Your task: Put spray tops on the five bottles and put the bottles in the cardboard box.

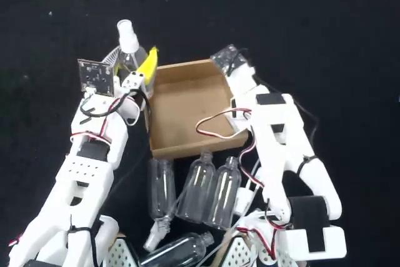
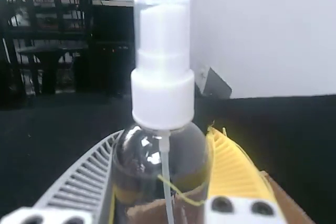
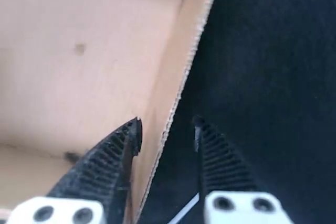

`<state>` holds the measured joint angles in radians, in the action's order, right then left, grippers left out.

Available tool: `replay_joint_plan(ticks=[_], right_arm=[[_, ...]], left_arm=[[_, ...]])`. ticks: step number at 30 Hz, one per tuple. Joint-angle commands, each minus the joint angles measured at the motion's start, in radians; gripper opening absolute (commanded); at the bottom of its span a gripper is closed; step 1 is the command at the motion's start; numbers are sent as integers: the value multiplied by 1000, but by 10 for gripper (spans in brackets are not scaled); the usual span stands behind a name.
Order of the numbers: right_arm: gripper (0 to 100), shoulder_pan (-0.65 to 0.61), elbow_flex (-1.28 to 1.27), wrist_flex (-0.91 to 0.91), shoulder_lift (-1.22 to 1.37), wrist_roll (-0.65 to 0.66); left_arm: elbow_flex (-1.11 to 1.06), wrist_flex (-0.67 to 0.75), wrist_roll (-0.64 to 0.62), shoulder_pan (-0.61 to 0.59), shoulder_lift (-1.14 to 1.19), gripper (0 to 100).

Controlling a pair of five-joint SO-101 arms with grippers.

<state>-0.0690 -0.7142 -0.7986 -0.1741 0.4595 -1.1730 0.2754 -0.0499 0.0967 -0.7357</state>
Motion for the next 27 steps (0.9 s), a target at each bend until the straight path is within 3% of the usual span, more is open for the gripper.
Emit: replay_joint_plan(ticks=[1,4,9,12,18,21,27], right_arm=[[126,14,21,26,-45,-176],[119,15,12,26,-70,-265],[114,18,-42,124,-22,-235],[41,20,-68,192,27,-207],[10,84,-67,153,47,-198],[10,106,-62,109,47,-278],[10,46,-67,72,47,-316]], left_arm=[[45,0,-161,-19,68,29],[94,0,-196,-30,160,29],[145,6,-204,-22,252,29],[168,6,-206,-19,265,29],[211,6,-206,-19,269,29],[229,6,-206,-10,270,29],[249,8,-204,22,273,30]])
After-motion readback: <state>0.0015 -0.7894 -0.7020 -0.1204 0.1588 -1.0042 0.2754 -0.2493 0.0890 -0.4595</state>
